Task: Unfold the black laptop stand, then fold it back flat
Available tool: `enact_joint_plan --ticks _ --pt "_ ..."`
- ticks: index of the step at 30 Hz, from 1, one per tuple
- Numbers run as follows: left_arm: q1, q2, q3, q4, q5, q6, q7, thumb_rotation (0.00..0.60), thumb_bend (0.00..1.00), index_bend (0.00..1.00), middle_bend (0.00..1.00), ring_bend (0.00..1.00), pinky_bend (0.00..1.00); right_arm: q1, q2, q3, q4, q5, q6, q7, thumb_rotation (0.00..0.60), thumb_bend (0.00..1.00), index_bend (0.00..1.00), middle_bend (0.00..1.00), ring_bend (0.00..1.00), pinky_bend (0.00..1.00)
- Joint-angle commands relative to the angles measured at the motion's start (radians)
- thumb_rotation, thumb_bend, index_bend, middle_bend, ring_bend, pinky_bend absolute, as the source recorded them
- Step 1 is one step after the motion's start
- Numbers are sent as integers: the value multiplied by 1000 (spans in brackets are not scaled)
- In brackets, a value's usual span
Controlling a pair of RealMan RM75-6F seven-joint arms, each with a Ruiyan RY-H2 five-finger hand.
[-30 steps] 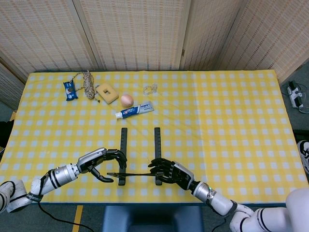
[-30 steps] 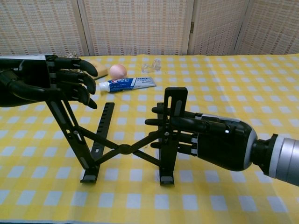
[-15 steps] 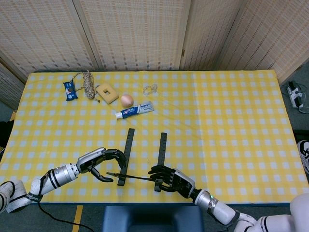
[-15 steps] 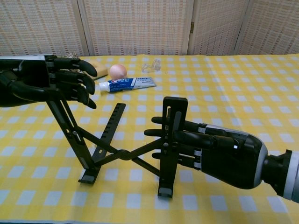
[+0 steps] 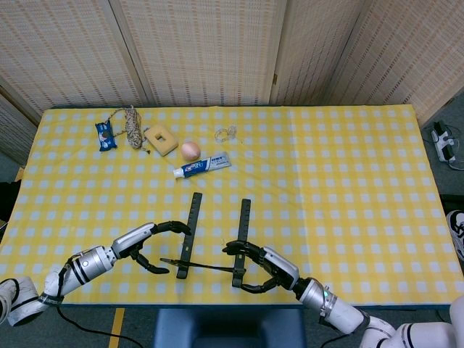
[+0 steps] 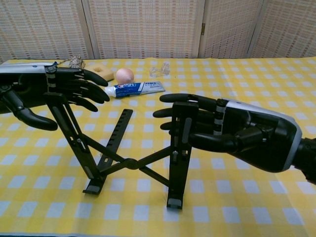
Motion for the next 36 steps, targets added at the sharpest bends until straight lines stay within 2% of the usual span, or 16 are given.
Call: enact_joint_plan --ticks 1,11,21,28,36 --pt "29 12 -23 -53 -51 -58 183 600 189 209 246 169 165 8 22 15 -23 1 7 -29 600 298 166 181 140 34" --pt "96 -30 -62 -87 -150 -122 477 600 202 274 242 172 143 20 72 45 -65 34 -1 -72 600 298 166 179 138 34" --pt "146 -98 -90 -68 -216 -172 637 600 205 374 242 186 141 25 70 51 -44 49 -19 -47 600 297 157 171 135 34" --pt "182 -155 -112 -37 -252 -187 688 600 244 442 254 204 144 26 61 54 -19 57 -26 -24 600 298 157 171 133 34" --pt "218 -200 -128 -10 -261 -182 717 600 274 463 271 213 148 25 52 52 3 60 -34 -6 600 298 157 171 132 34"
